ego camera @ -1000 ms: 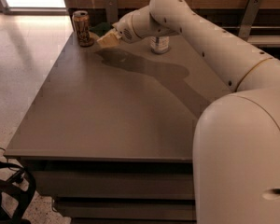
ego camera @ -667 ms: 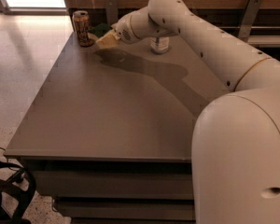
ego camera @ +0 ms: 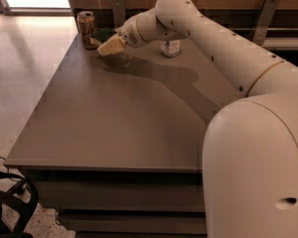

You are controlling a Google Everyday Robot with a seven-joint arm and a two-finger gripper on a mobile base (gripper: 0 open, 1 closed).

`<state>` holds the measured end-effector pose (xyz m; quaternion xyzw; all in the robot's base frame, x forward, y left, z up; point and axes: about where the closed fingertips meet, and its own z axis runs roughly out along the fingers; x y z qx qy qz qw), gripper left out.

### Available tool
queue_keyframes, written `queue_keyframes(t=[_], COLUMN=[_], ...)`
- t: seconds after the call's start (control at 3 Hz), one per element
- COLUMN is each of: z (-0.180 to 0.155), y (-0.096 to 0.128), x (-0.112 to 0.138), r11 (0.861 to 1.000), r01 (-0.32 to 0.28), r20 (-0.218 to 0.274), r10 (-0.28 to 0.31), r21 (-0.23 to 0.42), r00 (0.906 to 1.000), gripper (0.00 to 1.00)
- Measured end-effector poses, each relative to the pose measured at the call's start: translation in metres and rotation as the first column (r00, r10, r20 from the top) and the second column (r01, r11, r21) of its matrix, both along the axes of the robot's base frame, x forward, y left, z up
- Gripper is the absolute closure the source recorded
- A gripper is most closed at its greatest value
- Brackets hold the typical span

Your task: Move sponge near orange can

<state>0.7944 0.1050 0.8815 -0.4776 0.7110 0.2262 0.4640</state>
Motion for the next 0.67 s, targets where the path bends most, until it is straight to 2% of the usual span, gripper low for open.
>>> queue_keyframes(t=[0.33,0.67], z=[-0.0015,-0.0015], y=[0.0021,0.0021], x=[-0.0003,-0.0003], r11=[1.000,1.000], r01=[-0.003,-0.003], r20=[-0.002,-0.002], r10=[0.003,0.003], r21=[0.000,0.000], r00=[1.0000,1.0000], gripper=[0.00,0.00])
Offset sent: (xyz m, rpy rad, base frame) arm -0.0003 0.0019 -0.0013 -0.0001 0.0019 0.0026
